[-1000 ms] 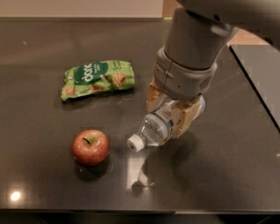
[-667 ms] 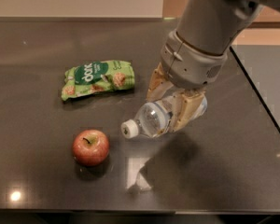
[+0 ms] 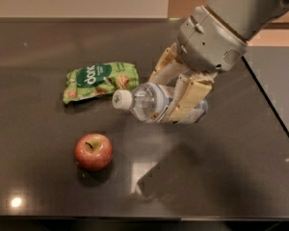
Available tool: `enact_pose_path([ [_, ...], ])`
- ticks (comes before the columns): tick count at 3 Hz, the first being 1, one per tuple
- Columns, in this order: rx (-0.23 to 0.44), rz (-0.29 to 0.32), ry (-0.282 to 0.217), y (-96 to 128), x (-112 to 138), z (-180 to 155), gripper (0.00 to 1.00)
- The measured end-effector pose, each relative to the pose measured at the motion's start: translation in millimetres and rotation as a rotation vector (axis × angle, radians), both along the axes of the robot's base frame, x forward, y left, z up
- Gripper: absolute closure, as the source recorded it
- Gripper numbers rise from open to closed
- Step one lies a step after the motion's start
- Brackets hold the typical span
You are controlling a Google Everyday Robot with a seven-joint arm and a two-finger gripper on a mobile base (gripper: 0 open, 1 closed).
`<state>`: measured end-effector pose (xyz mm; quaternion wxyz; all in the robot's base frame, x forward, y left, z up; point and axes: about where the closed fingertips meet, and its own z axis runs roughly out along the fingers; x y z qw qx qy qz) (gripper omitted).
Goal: Place blue plastic bottle upright
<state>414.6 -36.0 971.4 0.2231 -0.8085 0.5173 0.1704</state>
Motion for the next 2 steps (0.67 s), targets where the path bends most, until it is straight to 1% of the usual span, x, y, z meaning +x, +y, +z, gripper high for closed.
enact_pose_path([
  [1,0.133,-0.056,0.048,3.5,2.7,13.0,1.00],
  [2,0.262,-0.099,0.089,1.2,7.2,19.1,1.00],
])
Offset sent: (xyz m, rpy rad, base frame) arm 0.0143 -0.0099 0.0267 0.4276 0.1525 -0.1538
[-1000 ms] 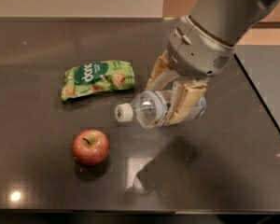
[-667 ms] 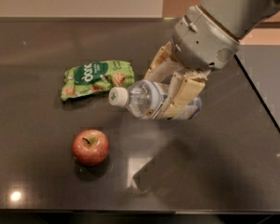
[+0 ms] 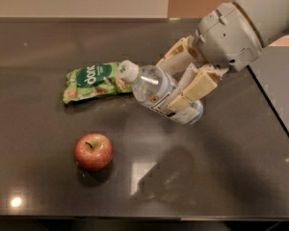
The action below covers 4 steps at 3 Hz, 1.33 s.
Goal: Place blue plastic bottle upright
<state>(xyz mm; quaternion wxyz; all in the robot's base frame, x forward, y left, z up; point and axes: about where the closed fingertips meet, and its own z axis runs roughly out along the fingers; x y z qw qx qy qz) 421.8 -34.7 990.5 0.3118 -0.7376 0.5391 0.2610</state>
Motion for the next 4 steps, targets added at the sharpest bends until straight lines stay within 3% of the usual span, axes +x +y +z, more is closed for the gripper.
enact_pose_path([
  [4,0.439,-0.120,0.117,-53,21,-5,1.00],
])
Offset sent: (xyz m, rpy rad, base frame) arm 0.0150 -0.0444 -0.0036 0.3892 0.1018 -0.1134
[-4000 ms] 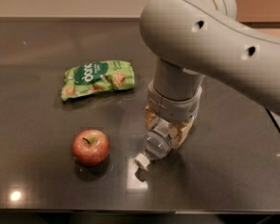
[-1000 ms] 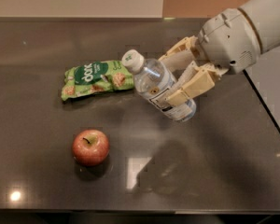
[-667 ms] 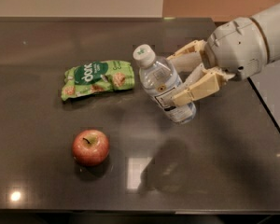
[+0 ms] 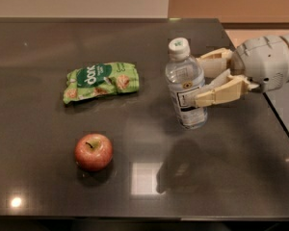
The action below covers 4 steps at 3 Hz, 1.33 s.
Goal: Place blue plastic bottle upright
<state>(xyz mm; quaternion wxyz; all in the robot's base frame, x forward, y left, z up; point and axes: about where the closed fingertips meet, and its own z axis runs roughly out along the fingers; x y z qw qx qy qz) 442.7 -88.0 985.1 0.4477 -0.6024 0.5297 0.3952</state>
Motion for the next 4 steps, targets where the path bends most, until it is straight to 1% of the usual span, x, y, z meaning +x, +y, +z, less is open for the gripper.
enact_pose_path([
  [1,0.057,-0.022,0.031,-14,8,-8,1.00],
  [2,0.089,-0.031,0.061,-22,13,-20,1.00],
  [3,0.105,-0.036,0.076,-27,16,-26,1.00],
  [4,0.146,-0.028,0.074,-30,18,-33,1.00],
])
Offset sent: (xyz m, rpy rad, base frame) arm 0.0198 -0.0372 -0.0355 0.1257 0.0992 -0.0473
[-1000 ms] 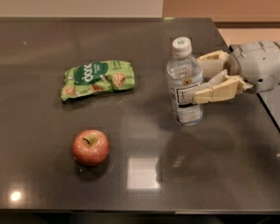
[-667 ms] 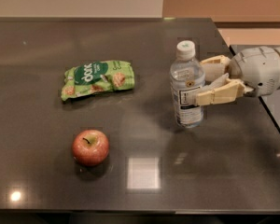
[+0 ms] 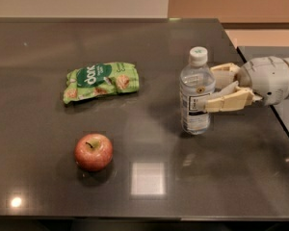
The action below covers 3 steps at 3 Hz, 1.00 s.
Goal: Place blue plastic bottle upright
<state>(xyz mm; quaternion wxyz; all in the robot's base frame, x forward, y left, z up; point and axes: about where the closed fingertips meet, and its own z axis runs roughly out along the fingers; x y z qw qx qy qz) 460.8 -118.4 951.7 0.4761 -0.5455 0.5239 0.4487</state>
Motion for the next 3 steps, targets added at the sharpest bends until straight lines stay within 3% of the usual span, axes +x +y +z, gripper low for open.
enact_pose_path([
  [3,0.077,-0.011,0.003,-9,4,-18,1.00],
])
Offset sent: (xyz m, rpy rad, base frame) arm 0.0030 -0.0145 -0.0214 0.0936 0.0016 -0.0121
